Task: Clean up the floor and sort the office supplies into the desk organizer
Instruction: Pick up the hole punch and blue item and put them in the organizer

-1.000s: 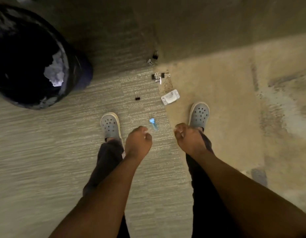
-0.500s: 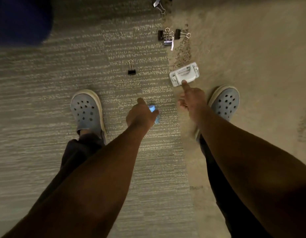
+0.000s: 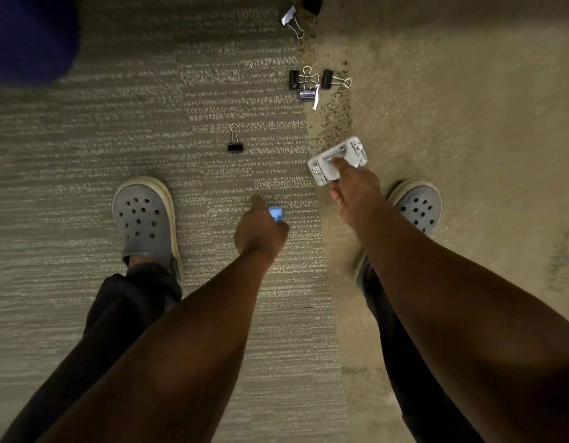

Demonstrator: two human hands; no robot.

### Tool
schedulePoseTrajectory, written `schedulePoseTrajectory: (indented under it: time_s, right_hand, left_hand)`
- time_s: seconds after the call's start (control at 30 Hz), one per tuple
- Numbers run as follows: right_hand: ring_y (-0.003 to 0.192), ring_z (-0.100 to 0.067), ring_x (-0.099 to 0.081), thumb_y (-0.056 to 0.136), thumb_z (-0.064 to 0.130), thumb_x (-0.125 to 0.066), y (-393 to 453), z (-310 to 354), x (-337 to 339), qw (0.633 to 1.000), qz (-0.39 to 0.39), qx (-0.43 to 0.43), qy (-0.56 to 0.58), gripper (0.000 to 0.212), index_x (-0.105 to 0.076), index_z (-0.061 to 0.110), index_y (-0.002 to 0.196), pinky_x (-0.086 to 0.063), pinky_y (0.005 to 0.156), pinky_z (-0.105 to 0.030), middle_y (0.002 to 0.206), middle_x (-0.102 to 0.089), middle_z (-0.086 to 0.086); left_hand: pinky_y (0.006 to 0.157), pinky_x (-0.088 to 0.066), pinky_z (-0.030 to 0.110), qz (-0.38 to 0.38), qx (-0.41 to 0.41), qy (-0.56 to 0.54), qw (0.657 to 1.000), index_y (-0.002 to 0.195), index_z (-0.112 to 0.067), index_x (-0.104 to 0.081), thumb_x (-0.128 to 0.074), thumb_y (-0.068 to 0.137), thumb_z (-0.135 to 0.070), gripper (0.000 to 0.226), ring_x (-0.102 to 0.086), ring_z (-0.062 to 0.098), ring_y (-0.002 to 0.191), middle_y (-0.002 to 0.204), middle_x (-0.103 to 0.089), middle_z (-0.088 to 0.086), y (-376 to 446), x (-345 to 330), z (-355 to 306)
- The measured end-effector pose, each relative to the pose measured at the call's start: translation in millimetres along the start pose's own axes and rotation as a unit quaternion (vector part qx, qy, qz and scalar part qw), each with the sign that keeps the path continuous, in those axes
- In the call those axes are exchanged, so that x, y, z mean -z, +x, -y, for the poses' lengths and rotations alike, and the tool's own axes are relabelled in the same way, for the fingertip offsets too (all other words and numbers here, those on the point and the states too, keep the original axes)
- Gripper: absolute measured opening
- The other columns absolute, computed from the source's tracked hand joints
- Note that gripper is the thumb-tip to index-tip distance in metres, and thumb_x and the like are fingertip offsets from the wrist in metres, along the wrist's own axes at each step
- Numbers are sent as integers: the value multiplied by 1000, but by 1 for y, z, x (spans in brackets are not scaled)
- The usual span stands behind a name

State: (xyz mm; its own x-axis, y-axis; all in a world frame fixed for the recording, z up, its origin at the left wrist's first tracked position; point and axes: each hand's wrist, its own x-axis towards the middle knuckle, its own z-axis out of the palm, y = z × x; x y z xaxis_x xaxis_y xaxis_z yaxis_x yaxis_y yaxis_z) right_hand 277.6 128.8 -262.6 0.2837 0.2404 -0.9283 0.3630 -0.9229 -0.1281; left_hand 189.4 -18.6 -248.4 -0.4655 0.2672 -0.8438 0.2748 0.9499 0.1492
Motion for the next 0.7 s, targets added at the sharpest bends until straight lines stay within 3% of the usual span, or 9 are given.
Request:
schedulePoseTrajectory:
  time_s: [0.13,0.2,0.33,0.43,0.57,0.7]
  right_hand:
    - [78,-17,-66,82,28,-72,-23,-3,8,996,-1,52,-69,31,-68,9,106,-56,72,-33,96,-71,-5]
    - [81,-16,-67,82,26,-72,-49,-3,14,989,12,85,-122,34,-67,11,112,-55,68,-30,98,-72,-4]
    - [76,-13,-65,82,24,-70,-130,16,31,971,15,159,-179,31,-64,12,110,-45,56,-22,95,-70,0]
    - [74,-11,-61,84,23,-70,-201,39,47,960,17,205,-190,35,-47,17,108,-43,54,-23,93,-63,3]
    - [73,-7,-62,84,16,-71,-304,71,69,952,22,261,-156,46,-39,21,116,-47,59,-22,91,-59,10]
    - [83,-13,-66,82,20,-72,-409,106,79,949,21,284,-131,46,-42,26,117,-55,75,-33,100,-63,6]
  left_hand:
    - [64,-54,31,19,-36,-69,997,116,-15,-44,-72,81,-25,46,-66,24,78,97,-68,6,-8,28,-6]
    - [57,-48,23,30,-45,-106,993,117,-16,-45,-71,83,-22,44,-61,14,70,91,-64,2,-24,49,-12]
    - [55,-41,21,14,-40,-174,984,114,-22,-46,-66,86,-20,34,-55,5,70,84,-56,-10,-76,118,-32]
    - [57,-43,24,12,-48,-222,974,117,-24,-47,-62,88,-18,33,-59,10,73,94,-60,-4,-121,175,-48]
    - [64,-50,33,-11,-97,-243,965,122,-30,-50,-58,91,-20,34,-63,21,77,101,-64,0,-198,257,-65]
    - [74,-55,39,-29,-155,-256,954,114,-40,-51,-56,90,-13,36,-64,16,82,95,-62,-11,-278,349,-79]
